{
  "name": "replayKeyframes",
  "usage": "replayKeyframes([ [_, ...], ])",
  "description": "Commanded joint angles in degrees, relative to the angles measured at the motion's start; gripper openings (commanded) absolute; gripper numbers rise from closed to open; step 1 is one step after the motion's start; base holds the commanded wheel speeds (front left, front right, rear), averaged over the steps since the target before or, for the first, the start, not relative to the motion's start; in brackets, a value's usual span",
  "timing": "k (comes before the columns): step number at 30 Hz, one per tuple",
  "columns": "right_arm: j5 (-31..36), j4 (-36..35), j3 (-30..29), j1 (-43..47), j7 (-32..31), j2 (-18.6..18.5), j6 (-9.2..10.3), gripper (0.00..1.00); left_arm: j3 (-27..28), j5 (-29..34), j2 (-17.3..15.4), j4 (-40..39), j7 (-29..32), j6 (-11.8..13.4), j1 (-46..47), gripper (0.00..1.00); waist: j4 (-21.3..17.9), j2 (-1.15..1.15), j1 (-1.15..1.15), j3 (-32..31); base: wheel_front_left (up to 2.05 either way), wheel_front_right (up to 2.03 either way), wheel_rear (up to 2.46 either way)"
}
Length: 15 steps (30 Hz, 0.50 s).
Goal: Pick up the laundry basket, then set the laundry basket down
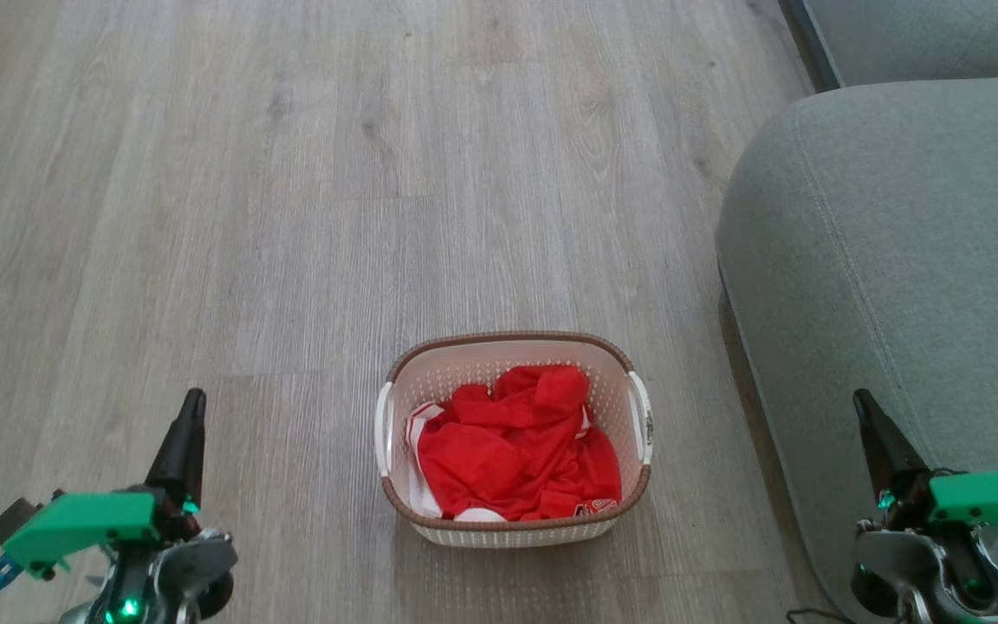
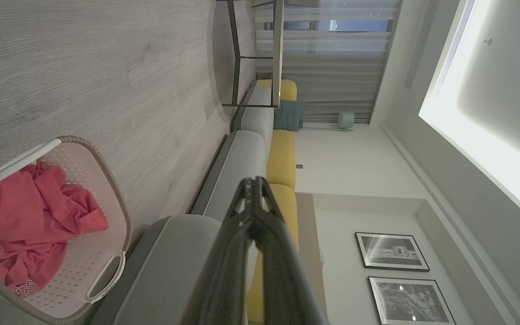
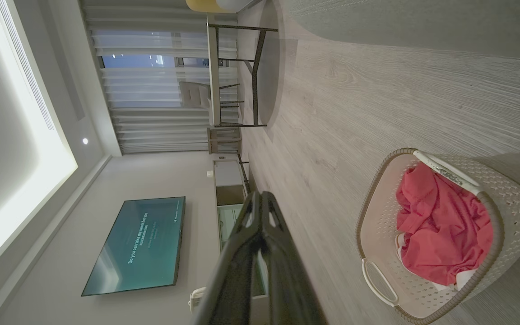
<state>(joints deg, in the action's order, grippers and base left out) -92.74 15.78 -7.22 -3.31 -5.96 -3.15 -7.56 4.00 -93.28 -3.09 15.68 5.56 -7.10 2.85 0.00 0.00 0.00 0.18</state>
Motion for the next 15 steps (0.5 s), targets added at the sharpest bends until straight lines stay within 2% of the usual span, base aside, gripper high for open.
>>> replayKeyframes([
  [1, 0.3, -1.8, 1.0, -2.8, -0.3, 0.0, 0.08, 0.0, 1.9, 0.6, -0.3, -1.7, 0.4, -0.4, 3.3, 0.0, 0.0, 0.0, 0.0, 0.0, 0.0, 0.0, 0.0],
  [15, 0.4, -1.8, 0.9, -2.8, -0.3, 0.1, 0.08, 0.0, 2.0, 0.7, -0.2, -1.7, 0.5, -0.4, 3.3, 0.0, 0.0, 0.0, 0.0, 0.0, 0.0, 0.0, 0.0],
])
